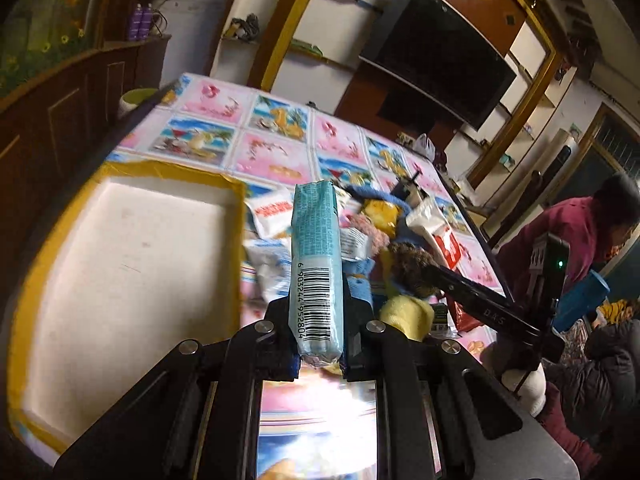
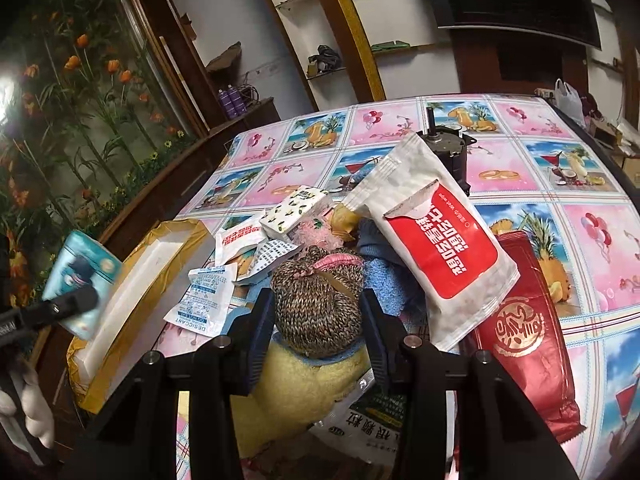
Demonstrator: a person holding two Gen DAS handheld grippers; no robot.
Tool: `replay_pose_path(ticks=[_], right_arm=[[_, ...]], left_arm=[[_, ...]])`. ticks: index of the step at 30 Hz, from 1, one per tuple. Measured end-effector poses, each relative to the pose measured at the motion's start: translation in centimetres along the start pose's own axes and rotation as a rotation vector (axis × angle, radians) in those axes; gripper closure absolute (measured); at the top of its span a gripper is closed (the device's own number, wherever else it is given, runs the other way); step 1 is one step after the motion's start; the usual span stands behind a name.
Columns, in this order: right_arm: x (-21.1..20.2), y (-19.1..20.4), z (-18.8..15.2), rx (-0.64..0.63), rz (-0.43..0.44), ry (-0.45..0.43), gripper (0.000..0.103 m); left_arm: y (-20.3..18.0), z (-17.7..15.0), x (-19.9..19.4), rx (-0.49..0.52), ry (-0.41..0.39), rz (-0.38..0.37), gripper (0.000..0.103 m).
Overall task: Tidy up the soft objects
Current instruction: 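Carry both items over the yellow-rimmed box and open both tools to drop them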
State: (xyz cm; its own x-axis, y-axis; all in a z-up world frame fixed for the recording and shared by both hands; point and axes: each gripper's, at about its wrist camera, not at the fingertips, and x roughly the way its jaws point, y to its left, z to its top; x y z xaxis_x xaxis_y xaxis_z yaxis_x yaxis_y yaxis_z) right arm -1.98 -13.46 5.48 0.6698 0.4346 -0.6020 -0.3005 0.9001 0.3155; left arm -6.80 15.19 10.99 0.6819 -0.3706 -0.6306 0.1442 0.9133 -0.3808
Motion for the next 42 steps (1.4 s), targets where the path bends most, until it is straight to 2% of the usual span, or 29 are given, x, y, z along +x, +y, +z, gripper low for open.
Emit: replay_pose_path(ticks=[5,10,14,18,21,28,30,31,32,34,36,39,42], right_arm=[[-0.4,3.3,1.0,-0.018,0.057,0.046,0.061],[0.5,8.9,3.6,-0.068,0.151,0.09,0.061],[2.6,13.3,5.8,-0.097,0.215,0.136,0.061],[6.0,16.0,6.6,-0.11,0.217,0.171,0.061],[9.1,16.6,6.3,-0.089,0.212,0.215,0.061],[14.1,17.1,5.7,-0.08,0.182,0.266,0.061],[14.7,17.4,5.6,-0.1,0.172,0.26,0.058],[14.9,17.5,5.5,-0.115,0.151,0.257,0.058],[15.1,17.6,5.4,-0.123,0.132,0.254,0.058],[15.1,17.4,5.3,-0.116,0.134,0.248,0.056],[14.6,17.1,5.4,-0.108,0.14,0.231,0.052],[13.0,16.6,5.8,-0.105,0.15,0.201,0.052],[10.2,15.5,5.9,-0.115,0.154,0.166,0.052]], left_arm=[[3.4,1.1,-2.1,0.022,-0.033,0.07,0.09],[6.6,2.7,-2.2,0.036,-0.017,0.128,0.09],[9.6,4.5,-0.6,-0.009,0.004,0.131,0.09],[12.3,5.3,2.0,-0.087,0.05,0.088,0.09],[14.3,5.4,4.5,-0.168,0.091,0.073,0.09],[16.2,5.7,7.9,-0.244,0.111,0.074,0.089],[16.7,5.8,8.6,-0.278,0.135,0.048,0.076],[17.0,5.7,8.8,-0.302,0.145,0.024,0.062],[17.2,5.6,8.8,-0.317,0.146,0.008,0.056],[17.4,5.5,8.5,-0.324,0.141,0.004,0.055],[17.2,5.4,7.8,-0.308,0.135,0.049,0.055],[17.1,4.8,6.7,-0.287,0.114,0.123,0.055],[17.0,3.3,5.9,-0.286,0.115,0.129,0.055]])
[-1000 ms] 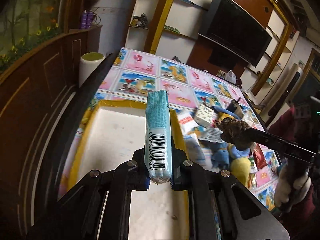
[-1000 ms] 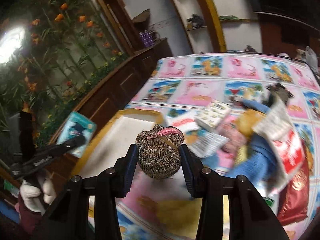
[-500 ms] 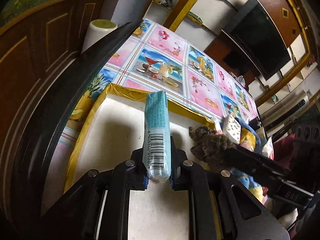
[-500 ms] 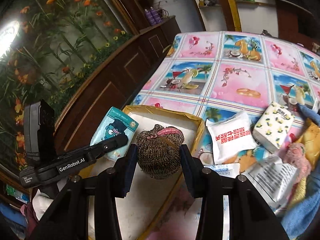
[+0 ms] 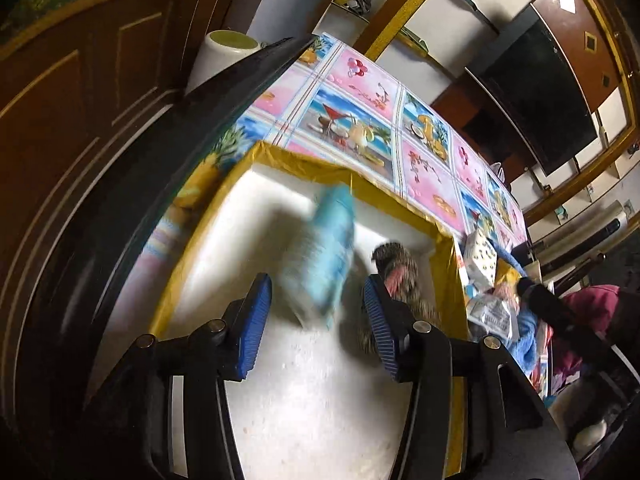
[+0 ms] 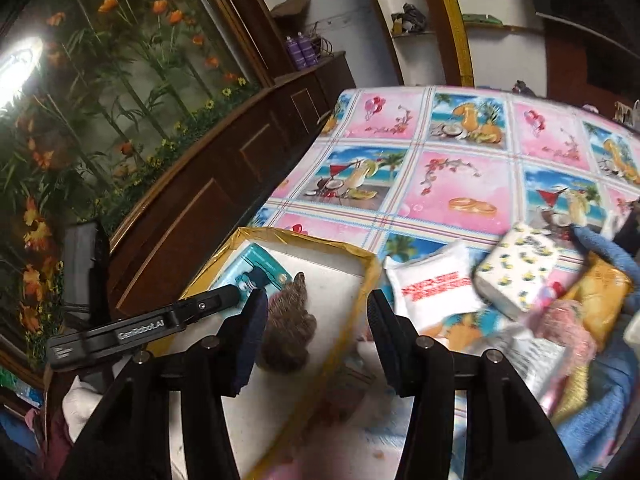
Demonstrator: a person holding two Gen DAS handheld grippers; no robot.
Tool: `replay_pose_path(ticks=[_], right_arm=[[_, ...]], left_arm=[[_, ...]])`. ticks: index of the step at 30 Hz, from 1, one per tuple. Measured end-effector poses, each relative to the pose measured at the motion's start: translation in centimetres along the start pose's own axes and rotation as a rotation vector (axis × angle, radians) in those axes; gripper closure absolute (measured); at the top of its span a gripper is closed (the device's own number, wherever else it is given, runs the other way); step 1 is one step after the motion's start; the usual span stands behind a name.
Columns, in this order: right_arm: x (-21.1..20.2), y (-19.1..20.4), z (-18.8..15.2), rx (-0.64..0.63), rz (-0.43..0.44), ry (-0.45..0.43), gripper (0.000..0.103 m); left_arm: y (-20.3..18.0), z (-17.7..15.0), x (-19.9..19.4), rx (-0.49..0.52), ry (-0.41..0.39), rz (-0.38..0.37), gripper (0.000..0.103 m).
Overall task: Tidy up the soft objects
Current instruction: 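Carry both items over the yellow-rimmed box and open both tools to drop them, then grasp the yellow towel with the left tool and lift it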
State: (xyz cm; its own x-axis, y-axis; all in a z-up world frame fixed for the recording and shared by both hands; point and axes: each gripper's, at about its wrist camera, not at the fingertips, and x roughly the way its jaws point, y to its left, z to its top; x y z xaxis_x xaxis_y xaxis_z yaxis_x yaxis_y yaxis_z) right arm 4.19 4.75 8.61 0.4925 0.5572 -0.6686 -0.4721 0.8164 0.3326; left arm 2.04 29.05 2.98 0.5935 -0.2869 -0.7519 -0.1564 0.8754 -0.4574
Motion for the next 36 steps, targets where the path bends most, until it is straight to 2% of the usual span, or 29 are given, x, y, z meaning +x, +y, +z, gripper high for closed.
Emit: replay_pose_path(ticks=[3,8,10,12,14,17,20,25,31,36], right_arm=[[-3.7,-1.4,-1.2,-0.02,-0.032,-0.039,0.051],[-9.4,-5.5,-4.5,-0.011,-0.143,-0.091,0.05],[-10.8,-7.1,-6.0,-0.002,-0.191,-0.09,0.05],[-11.7,-8.7,-7.5,0.012,-0.219,-0.078,0.05],[-12.3,-10.1,-8.8,0.036,-0.23,-0.077,0.049],[-13.3,-12.2,-10.0,0.085,-0.238,-0.104,0.049],[-14.4,-14.6,-10.9,0.148,-0.256,-0.158,0.049],[-16.1,-17.4,-12.6,0.206,-0.297,-0.234,0.049],[-17.0,-19.5,-13.3,0.253,-0.285,-0.27,0.049],[-16.6,-19.6,-13.3,0.245,-0.278,-0.253,0.049]], left_arm=[[0.2,-1.6,-0.4,0.008,0.016,0.0,0.055],[1.0,-3.1,-1.2,-0.023,0.039,-0.028,0.055],[0.3,-3.2,-2.6,-0.025,0.009,-0.052,0.055],[-1.9,-3.5,-4.5,0.029,-0.033,-0.069,0.055],[-5.6,-4.6,-6.6,0.135,-0.061,-0.09,0.053],[-10.9,-6.9,-7.1,0.267,-0.027,-0.148,0.042],[-16.0,-9.9,-5.1,0.395,0.045,-0.172,0.042],[-21.1,-13.2,-0.8,0.534,0.116,-0.159,0.042],[-25.6,-15.1,3.4,0.693,0.108,-0.07,0.042],[-26.6,-16.5,6.8,0.719,0.167,0.001,0.043]])
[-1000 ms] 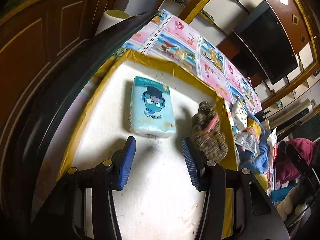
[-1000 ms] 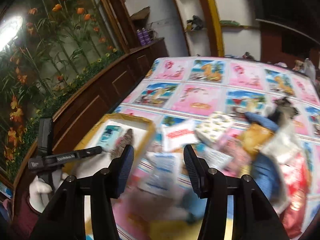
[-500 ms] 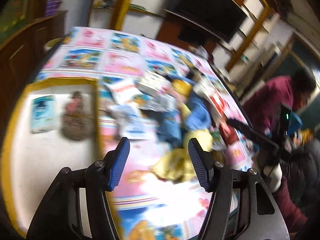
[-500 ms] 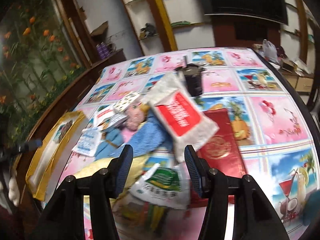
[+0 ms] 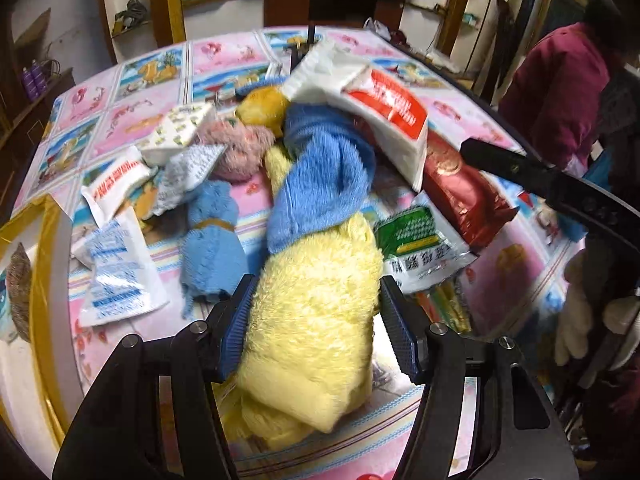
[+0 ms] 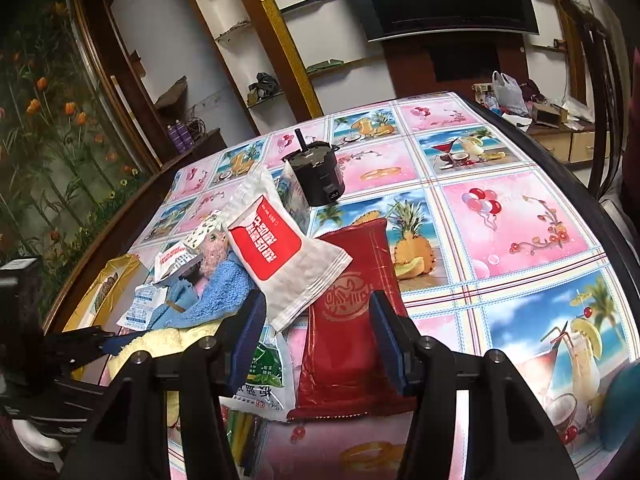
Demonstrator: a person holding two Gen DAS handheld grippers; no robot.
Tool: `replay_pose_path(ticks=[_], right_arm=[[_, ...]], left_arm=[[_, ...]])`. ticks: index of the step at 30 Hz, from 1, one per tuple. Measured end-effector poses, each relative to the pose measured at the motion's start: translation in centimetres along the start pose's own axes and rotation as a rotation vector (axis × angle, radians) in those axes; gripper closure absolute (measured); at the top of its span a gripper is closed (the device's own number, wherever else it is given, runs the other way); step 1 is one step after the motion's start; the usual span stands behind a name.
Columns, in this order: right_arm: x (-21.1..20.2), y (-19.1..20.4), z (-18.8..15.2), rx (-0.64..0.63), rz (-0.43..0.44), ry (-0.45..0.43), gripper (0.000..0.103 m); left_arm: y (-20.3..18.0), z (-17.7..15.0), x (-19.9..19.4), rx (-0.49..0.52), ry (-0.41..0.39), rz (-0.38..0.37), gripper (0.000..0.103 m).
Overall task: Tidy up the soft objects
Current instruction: 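Grasp the yellow towel with the left tool and lift it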
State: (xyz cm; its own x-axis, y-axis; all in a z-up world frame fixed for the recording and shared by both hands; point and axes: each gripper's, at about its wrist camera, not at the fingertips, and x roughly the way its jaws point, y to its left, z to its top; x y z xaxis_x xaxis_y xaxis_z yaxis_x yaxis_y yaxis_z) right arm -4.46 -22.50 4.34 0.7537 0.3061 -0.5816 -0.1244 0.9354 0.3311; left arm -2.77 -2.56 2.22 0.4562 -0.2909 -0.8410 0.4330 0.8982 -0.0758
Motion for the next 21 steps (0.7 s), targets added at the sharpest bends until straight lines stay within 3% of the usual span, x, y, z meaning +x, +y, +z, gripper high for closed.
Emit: replay_pose_path(ticks=[1,3,11,16,20,21], right_arm=[[0.1,0.1,-0.1,-0.006,-0.001,0.005,0.049],[0.3,0.2,-0.3,-0.02,-0.012,0.013,0.049],[0.8,-0.3,-0.5,-0.009,-0.069,0.033,0.049],[-0.4,-1.2,-1.3,0.073,-0.033,0.049,0.049],[-1.9,-1.8,-5.0,0.172,-0.018,0.125,0.046],[-2.3,-1.7,-5.3,0.179,-0.048,0.117,0.046]], left_arm=[[-0.1,-0.3,0.1,-0.006,0.003,0.002,0.052],[0.2,-0.9,-0.4,-0.026,-0.025,-0.008,0.055],[2.3,-4.6,-4.6,-0.206,-0.17,-0.174,0.055],[3.6,-6.1,-3.8,-0.262,-0.165,-0.227,0.055],[4.6,-6.5,-4.0,-0.306,-0.191,-0.322,0.055],[4.8,-6.6,-4.1,-0.315,-0.195,-0.336,0.055]])
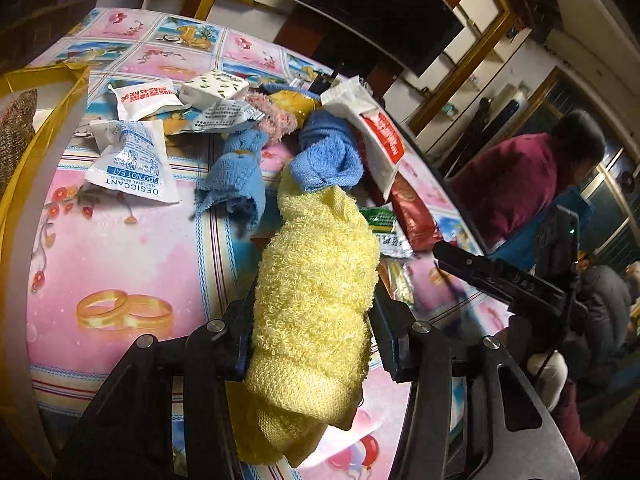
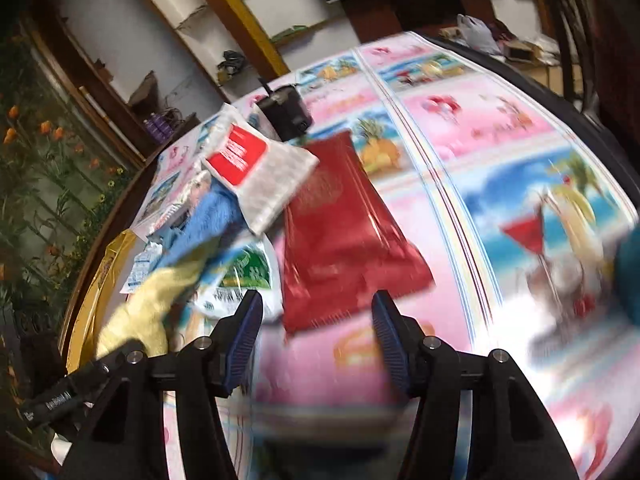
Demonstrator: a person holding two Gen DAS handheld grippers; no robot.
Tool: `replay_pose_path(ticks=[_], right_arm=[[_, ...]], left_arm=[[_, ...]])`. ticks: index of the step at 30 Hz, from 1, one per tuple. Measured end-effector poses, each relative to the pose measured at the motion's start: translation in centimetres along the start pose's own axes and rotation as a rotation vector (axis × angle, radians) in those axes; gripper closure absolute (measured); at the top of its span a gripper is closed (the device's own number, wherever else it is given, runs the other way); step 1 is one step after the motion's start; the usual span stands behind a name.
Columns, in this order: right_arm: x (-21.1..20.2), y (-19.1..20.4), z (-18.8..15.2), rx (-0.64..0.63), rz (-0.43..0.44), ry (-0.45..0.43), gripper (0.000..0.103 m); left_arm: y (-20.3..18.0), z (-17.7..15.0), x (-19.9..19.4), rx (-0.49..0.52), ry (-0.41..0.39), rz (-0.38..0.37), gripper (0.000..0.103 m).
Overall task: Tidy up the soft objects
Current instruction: 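Grasp the yellow towel with the left tool and lift it, then grasp white red-labelled wet-wipes pack with right tool while left tool holds yellow towel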
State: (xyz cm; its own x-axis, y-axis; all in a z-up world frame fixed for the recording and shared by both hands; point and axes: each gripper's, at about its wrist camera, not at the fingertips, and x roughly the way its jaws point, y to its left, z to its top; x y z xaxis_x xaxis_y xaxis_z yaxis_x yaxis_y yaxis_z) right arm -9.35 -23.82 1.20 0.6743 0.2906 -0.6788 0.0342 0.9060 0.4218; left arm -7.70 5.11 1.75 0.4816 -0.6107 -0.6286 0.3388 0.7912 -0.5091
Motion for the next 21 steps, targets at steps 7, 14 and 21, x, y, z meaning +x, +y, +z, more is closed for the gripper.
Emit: replay_pose_path(ticks=[7,14,21], right_arm=[[0.7,-0.3,0.7,0.102,0.021,-0.025,0.038],[1.4,1.3,0.9,0.076,-0.023,-0.029,0.019],[3.4,4.5,1.0,-0.06,-0.168,0.013,0.0]], left_arm=[[0.7,0.1,0.0,-0.029,0.015,-0.023,0.055],[1.3,0.2,0.6,-0.047,0.053,-0.037,0.055],[1.2,0.3,0.9,-0.039,0.07,-0.058,0.055]])
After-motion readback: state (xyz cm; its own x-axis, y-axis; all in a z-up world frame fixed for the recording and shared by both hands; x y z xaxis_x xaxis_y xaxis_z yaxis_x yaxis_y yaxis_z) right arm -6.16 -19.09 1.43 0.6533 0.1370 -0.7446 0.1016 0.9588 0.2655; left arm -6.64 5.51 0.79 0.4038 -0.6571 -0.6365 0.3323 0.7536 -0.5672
